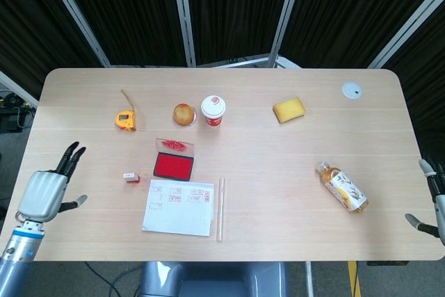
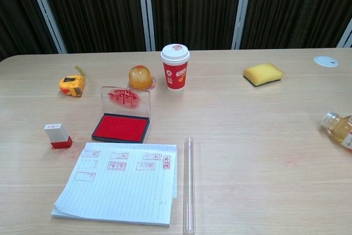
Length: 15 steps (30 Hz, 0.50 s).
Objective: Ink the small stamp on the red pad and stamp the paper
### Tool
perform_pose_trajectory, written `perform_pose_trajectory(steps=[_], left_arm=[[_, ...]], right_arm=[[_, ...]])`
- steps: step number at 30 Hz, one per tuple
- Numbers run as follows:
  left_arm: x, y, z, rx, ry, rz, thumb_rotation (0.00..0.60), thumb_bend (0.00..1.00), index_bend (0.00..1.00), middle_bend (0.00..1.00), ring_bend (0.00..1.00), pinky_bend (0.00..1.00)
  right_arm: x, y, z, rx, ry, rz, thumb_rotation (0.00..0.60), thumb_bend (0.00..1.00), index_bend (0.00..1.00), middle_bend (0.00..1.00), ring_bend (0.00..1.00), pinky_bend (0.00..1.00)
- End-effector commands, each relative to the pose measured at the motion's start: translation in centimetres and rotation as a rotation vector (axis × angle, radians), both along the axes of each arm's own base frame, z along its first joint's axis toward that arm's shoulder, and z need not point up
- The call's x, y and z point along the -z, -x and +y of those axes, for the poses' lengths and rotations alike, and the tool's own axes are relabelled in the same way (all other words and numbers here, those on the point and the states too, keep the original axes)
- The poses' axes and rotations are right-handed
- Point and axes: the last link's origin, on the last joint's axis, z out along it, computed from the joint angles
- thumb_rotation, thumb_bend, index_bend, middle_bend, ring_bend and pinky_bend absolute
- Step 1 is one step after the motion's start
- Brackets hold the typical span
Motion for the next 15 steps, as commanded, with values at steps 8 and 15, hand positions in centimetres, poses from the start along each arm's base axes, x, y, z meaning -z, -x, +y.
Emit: perform_pose_trajectory(steps=[8,15], left_arm=[[8.4,-1.6,4.5,-0.134,0.147,-0.047,0.600,0.03,0.22,0.22,0.80,0.87],[10.0,-0.6,5.2,-0.161,0.149,-0.048,0.600,0.15,0.30,0.31,0.81,0.87]], right_arm=[[0.1,0.9,-0.9,0.053,0.007,0.021,0.600,0.00,0.00,0.00,0.00,0.00],[0.5,1.5,-1.1,0.072,-0.004,0.035,0.600,0.00,0.00,0.00,0.00,0.00]])
